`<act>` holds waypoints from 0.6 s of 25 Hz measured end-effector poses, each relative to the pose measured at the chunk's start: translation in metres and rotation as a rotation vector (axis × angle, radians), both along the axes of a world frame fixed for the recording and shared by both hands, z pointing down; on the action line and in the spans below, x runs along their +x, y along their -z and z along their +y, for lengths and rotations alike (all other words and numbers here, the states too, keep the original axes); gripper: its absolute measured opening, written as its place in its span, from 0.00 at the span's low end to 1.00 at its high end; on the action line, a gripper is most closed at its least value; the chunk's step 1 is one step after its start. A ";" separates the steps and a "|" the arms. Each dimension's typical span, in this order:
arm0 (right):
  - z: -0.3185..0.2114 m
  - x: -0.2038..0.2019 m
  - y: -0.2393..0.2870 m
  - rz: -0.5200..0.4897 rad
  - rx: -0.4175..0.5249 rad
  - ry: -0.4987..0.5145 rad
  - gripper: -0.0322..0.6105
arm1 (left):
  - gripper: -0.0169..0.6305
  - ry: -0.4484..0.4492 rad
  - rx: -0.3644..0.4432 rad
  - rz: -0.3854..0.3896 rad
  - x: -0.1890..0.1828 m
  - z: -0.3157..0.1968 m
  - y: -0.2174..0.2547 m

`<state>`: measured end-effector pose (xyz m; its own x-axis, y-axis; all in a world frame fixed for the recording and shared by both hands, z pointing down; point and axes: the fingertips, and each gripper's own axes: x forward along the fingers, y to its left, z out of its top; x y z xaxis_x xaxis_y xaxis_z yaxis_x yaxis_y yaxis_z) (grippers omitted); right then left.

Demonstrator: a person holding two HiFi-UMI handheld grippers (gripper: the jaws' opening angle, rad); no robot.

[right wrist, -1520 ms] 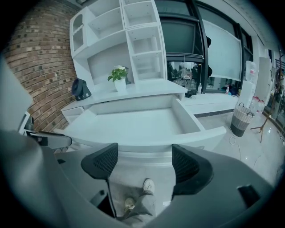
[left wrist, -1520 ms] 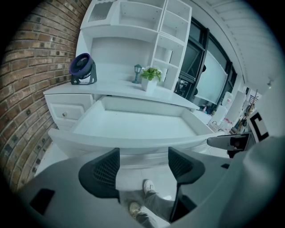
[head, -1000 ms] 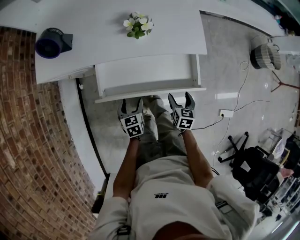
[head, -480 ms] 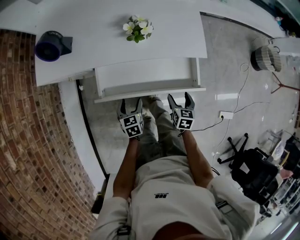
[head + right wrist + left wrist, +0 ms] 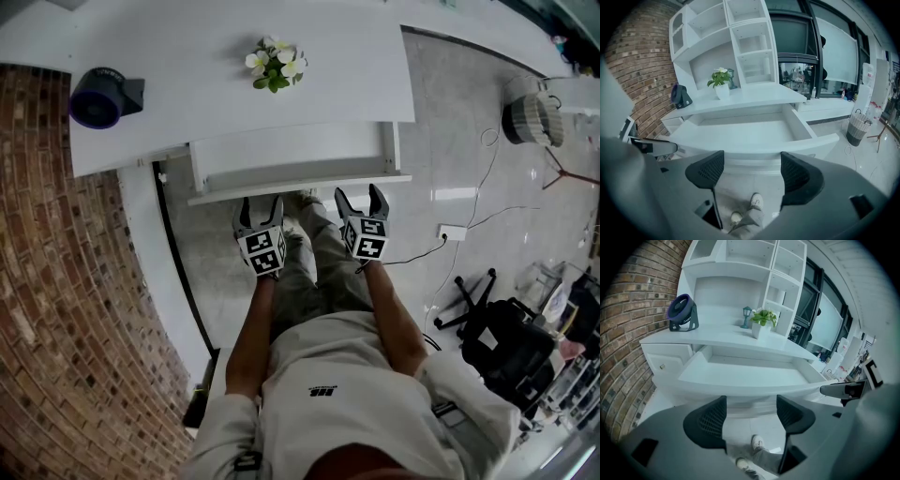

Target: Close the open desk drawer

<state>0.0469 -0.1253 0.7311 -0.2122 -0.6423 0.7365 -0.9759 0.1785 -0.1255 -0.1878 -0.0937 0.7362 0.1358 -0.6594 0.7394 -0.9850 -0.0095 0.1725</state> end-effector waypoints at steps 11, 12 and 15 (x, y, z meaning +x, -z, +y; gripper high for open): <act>-0.017 -0.002 -0.001 0.000 0.001 -0.002 0.61 | 0.55 0.000 0.003 0.010 -0.002 -0.017 0.000; -0.019 -0.002 -0.002 0.000 0.000 -0.002 0.61 | 0.55 -0.001 0.002 0.011 -0.002 -0.018 0.000; -0.023 -0.003 -0.002 0.001 0.000 -0.003 0.62 | 0.55 -0.001 0.004 0.010 -0.003 -0.023 0.000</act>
<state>0.0442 -0.1481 0.7327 -0.2093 -0.6428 0.7369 -0.9766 0.1750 -0.1247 -0.1911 -0.1164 0.7364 0.1444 -0.6618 0.7356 -0.9831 -0.0115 0.1827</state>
